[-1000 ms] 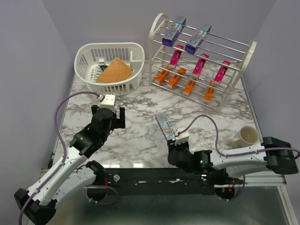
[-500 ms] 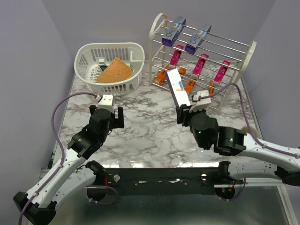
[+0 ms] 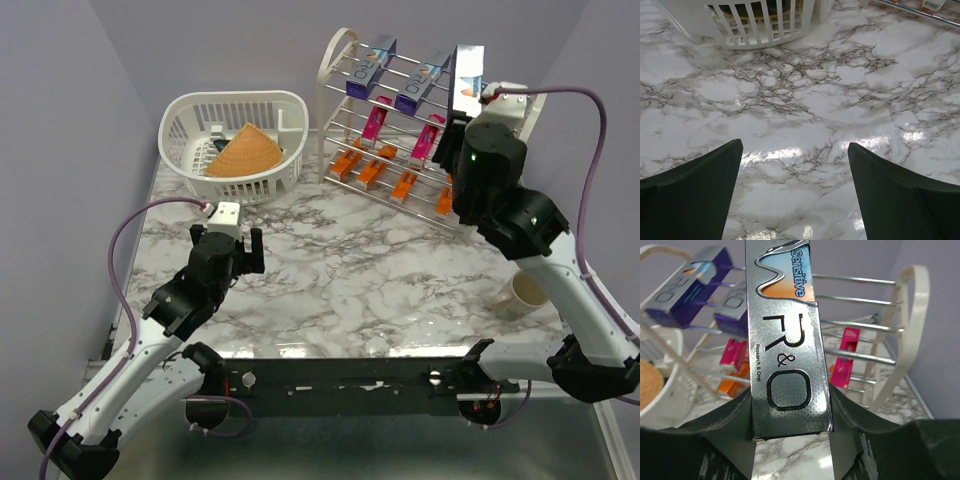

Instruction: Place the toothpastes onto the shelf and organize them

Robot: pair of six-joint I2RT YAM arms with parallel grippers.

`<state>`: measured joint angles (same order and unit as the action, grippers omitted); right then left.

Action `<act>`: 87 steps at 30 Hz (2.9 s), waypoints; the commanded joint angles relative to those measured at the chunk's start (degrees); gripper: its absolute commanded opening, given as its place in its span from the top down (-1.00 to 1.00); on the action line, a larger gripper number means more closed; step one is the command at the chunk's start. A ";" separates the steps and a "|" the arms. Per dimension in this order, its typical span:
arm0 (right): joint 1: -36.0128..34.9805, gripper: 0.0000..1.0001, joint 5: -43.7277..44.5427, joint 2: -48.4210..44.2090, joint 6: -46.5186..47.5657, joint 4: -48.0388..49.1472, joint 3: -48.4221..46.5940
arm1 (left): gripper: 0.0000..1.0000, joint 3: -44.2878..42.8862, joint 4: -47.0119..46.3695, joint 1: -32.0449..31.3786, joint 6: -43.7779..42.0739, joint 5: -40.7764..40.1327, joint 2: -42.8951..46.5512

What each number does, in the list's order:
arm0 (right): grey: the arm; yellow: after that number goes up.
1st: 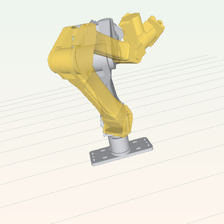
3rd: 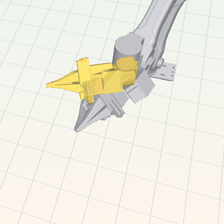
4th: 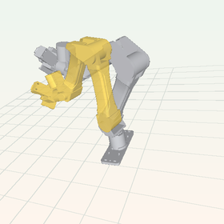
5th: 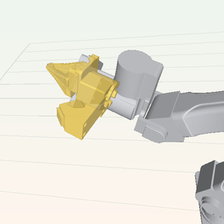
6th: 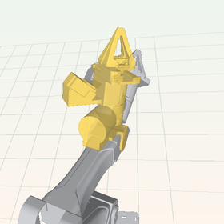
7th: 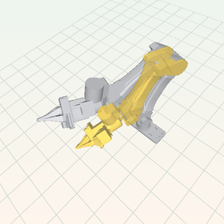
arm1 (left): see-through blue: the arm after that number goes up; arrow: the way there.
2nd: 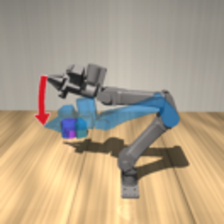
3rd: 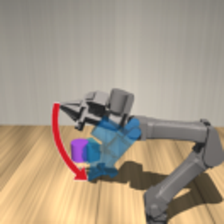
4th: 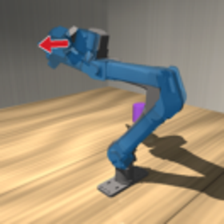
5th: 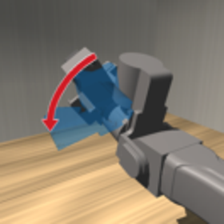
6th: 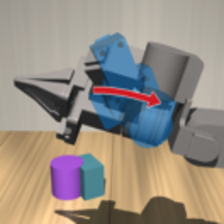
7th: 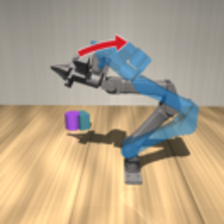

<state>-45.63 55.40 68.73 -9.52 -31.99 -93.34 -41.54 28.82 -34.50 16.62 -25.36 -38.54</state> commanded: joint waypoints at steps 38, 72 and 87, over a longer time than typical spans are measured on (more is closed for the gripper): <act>26.47 -0.27 -13.47 25.84 -10.78 -12.49 -20.22 | -0.98 0.58 -1.31 3.21 0.69 5.33 -0.04; 26.47 -1.00 -26.48 -48.32 -1.38 11.07 41.20 | -0.98 3.04 -3.85 6.55 2.71 -17.95 25.60; 26.47 -1.00 -27.97 -75.40 0.99 4.65 54.49 | -0.98 6.47 -8.07 8.84 1.31 -22.44 43.73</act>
<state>-19.38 28.16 0.30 -10.46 -25.93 -42.59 -36.80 22.81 -26.89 18.46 -44.56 -0.16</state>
